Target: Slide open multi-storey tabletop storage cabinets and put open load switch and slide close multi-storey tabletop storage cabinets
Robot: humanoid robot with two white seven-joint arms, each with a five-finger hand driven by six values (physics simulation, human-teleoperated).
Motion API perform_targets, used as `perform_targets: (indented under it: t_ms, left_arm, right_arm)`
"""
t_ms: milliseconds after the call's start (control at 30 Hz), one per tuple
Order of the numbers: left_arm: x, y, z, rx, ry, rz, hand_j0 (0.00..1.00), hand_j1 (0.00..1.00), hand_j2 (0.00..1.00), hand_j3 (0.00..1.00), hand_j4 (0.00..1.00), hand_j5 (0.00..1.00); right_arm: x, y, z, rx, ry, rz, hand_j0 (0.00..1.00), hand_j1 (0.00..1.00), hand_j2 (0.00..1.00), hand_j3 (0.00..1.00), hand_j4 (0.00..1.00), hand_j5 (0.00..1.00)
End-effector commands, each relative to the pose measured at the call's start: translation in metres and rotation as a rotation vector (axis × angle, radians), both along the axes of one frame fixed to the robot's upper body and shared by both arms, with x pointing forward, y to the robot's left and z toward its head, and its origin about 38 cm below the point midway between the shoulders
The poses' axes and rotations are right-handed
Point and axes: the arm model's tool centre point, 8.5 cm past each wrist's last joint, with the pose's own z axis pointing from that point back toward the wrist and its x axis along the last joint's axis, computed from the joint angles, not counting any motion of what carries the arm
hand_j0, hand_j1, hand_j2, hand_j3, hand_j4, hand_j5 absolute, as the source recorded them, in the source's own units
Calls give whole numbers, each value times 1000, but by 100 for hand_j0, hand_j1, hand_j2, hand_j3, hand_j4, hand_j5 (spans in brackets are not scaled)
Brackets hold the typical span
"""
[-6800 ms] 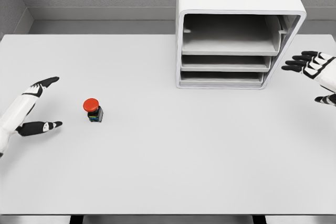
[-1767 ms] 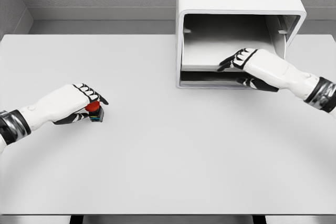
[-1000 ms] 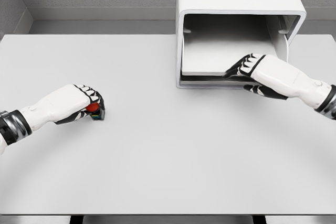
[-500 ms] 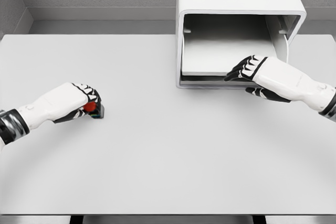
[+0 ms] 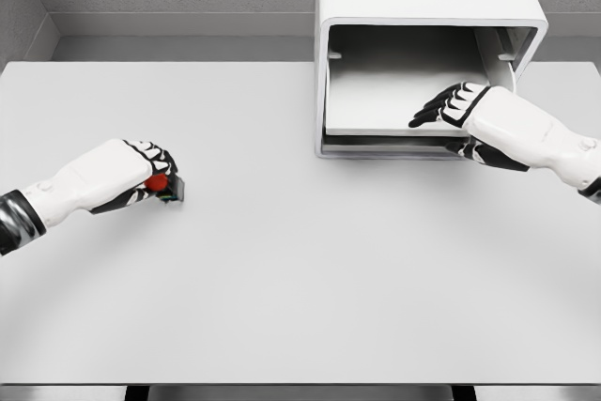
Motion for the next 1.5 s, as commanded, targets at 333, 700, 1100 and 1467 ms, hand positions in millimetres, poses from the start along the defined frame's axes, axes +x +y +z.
perform_targets:
  t_ms: [333,700,1100,1467]
  left_arm:
    - [-5,-9,16,-64,-35,-41,43,43,43,43,43,43]
    - [-1,-12,28,-121,-54,-63,43,43,43,43,43,43]
    - [1,-22,36,-195,-70,-90,43,43,43,43,43,43]
    - [5,-31,45,-251,-91,-113,43,43,43,43,43,43]
  right_arm:
    - [-1,0,-19,-27,38,-9,73,73,73,73,73,73]
    - [-7,-3,-24,-32,56,-9,75,75,75,75,75,75]
    - [-10,-9,-2,-34,1,-9,76,76,76,76,76,76]
    - [-15,-27,29,32,-36,-35,67,67,67,67,67,67]
